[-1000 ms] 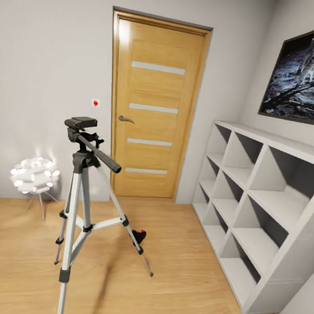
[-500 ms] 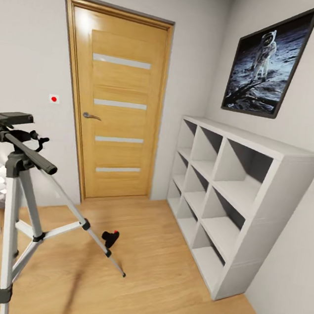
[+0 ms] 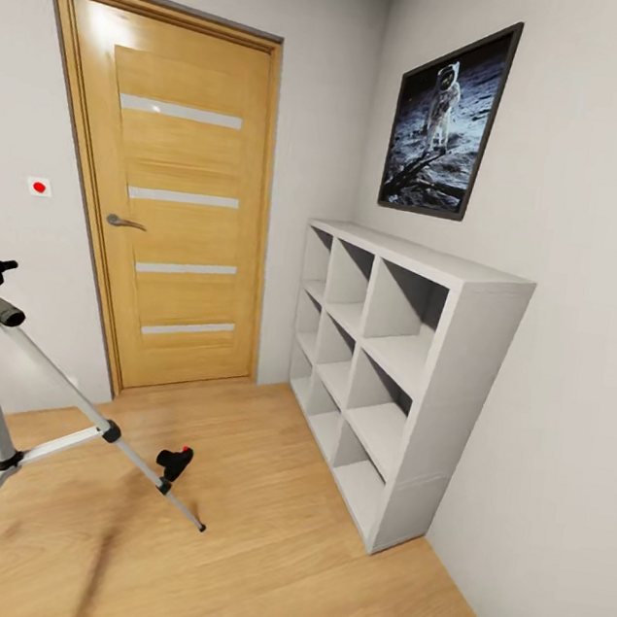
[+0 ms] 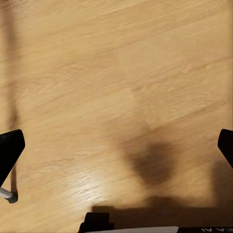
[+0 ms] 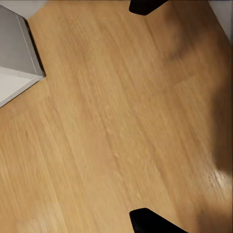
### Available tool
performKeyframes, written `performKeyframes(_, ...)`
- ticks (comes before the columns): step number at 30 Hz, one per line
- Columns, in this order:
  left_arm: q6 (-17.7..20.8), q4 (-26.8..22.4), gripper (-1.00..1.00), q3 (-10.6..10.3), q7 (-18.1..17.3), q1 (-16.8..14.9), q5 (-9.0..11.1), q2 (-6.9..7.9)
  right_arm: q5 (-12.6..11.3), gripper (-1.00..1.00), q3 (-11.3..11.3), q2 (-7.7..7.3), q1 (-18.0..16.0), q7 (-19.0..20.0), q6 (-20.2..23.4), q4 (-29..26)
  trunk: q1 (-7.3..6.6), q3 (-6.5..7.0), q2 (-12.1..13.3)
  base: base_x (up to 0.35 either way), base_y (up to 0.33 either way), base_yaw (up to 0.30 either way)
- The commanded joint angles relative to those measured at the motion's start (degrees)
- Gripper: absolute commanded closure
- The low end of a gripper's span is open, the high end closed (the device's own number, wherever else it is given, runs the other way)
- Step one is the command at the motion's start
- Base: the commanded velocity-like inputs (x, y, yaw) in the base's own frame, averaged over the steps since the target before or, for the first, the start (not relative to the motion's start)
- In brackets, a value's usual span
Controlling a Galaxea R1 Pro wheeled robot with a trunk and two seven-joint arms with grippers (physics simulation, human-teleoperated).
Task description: Attach the digital camera to the camera tripod in the bedroom.
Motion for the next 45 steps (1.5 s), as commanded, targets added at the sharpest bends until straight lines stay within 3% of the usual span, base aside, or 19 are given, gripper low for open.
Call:
performKeyframes(1,-0.09,-0.07,-1.0,0.02,0.02,0.02,0.05,0.0,0.04,-1.0,0.0,0.01,-0.02,-0.02,-0.16,0.06,0.0,-0.05,-0.03,-0.017,-0.039,-0.036)
performKeyframes(24,-0.2,-0.09,-1.0,0.31,0.02,0.02,0.05,-0.05,0.05,-1.0,0.22,-0.8,-0.02,-0.1,-0.18,0.56,0.0,-0.05,-0.03,-0.001,-0.003,0.0)
performKeyframes(45,-0.19,-0.09,-1.0,0.31,0.02,0.02,0.05,-0.07,0.04,-1.0,0.16,-0.78,-0.02,-0.1,-0.17,0.56,0.0,-0.05,-0.03,0.0,0.0,0.2)
